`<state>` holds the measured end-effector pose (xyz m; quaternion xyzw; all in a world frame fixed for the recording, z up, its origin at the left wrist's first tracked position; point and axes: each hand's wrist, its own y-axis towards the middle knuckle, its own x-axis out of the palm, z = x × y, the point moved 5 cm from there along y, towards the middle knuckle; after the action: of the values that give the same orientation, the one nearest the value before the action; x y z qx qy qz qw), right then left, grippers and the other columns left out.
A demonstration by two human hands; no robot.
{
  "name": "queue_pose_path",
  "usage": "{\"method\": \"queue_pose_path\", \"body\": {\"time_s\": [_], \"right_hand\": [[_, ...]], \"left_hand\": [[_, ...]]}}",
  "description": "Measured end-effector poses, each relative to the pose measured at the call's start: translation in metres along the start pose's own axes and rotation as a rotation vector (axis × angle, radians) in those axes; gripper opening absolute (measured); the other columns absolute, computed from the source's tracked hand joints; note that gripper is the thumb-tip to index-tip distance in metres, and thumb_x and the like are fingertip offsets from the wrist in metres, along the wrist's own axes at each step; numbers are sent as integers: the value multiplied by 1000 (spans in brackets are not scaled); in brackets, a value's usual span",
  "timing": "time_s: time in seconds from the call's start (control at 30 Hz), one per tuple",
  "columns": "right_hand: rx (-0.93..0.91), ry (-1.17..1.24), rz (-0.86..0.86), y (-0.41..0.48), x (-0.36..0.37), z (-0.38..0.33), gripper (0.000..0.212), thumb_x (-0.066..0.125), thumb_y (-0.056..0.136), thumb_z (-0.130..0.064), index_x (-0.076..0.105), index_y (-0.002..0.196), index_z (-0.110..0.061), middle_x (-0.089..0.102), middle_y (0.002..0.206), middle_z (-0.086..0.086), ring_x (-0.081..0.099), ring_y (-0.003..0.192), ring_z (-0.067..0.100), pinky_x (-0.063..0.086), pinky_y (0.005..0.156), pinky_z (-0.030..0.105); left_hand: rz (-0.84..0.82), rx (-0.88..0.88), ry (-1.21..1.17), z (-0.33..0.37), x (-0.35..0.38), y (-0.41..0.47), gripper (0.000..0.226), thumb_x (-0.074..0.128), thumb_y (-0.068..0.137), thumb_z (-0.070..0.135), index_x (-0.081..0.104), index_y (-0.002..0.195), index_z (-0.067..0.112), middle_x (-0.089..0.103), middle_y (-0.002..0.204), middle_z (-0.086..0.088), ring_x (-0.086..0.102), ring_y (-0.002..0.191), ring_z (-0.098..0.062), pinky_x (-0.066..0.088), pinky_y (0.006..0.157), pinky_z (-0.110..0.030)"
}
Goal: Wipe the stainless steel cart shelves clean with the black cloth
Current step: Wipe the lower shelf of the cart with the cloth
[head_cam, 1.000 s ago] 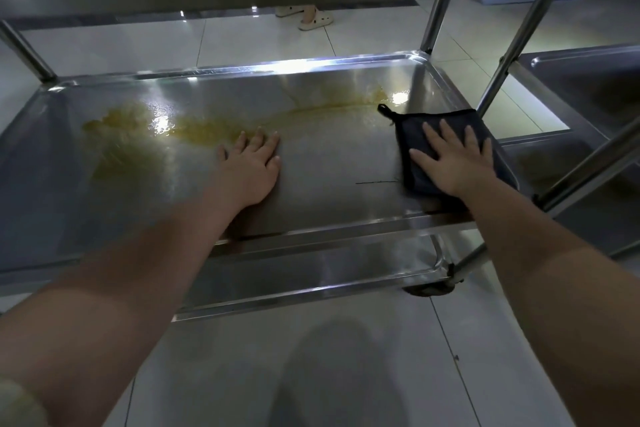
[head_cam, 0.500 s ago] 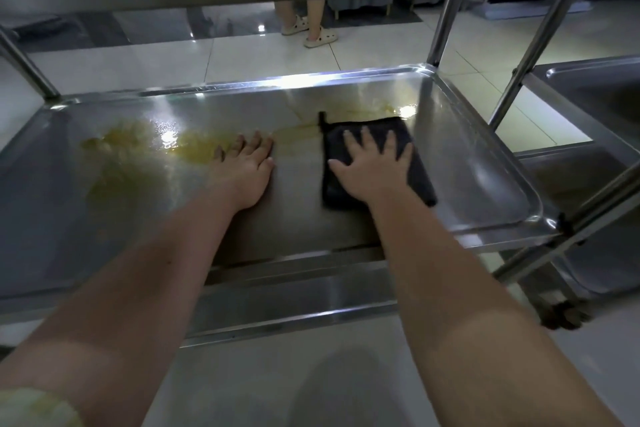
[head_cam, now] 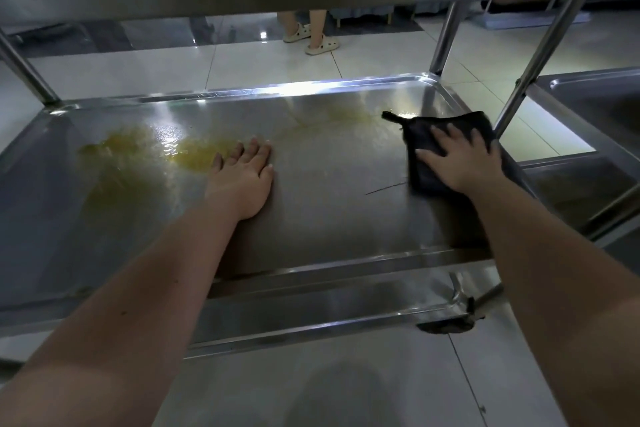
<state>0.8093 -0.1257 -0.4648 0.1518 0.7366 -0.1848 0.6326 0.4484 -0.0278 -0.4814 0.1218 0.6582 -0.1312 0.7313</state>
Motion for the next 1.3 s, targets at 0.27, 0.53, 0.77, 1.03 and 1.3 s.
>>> {"method": "queue_pose_path", "body": {"time_s": [0.27,0.53,0.77,1.03,1.3], "right_hand": [[-15,107,-49,4,11,-94,67,29,93,-66,13,154,-42,1,164,-12,-3,150,30,-4,116,55],[-387,45,-55,-26,36,-244,60,23,97,-60,11,154,-42,2,164,-10,-7,150,29,-10,117,55],[-196,17,-20,18,13,-126,62,24,96,-64,12,154,-43,3,164,-11,0,150,27,-2,118,53],[44,11,1,40,-5,-2,62,22,97,-62,14,154,-39,6,164,-7,1,150,30,-4,117,55],[-149,7,-58,24,17,-159,60,21,99,-57,6,155,-39,-4,164,-10,-8,149,32,-6,116,60]], "left_hand": [[7,-5,23,3,-2,-2,56,16,103,41,5,156,27,-1,164,5,2,150,-20,1,119,-47],[-4,0,37,-6,2,1,57,16,105,36,-1,155,15,-1,164,-3,-2,150,-21,0,119,-43],[-9,-12,1,3,-1,1,55,17,104,39,4,156,25,-1,164,1,0,150,-19,-3,119,-43],[-3,-15,12,6,-2,-1,56,17,104,39,5,156,24,-1,164,1,0,150,-19,-1,120,-44],[9,-14,-3,7,-4,-2,55,19,104,36,7,156,22,0,164,0,1,150,-19,0,120,-45]]}}
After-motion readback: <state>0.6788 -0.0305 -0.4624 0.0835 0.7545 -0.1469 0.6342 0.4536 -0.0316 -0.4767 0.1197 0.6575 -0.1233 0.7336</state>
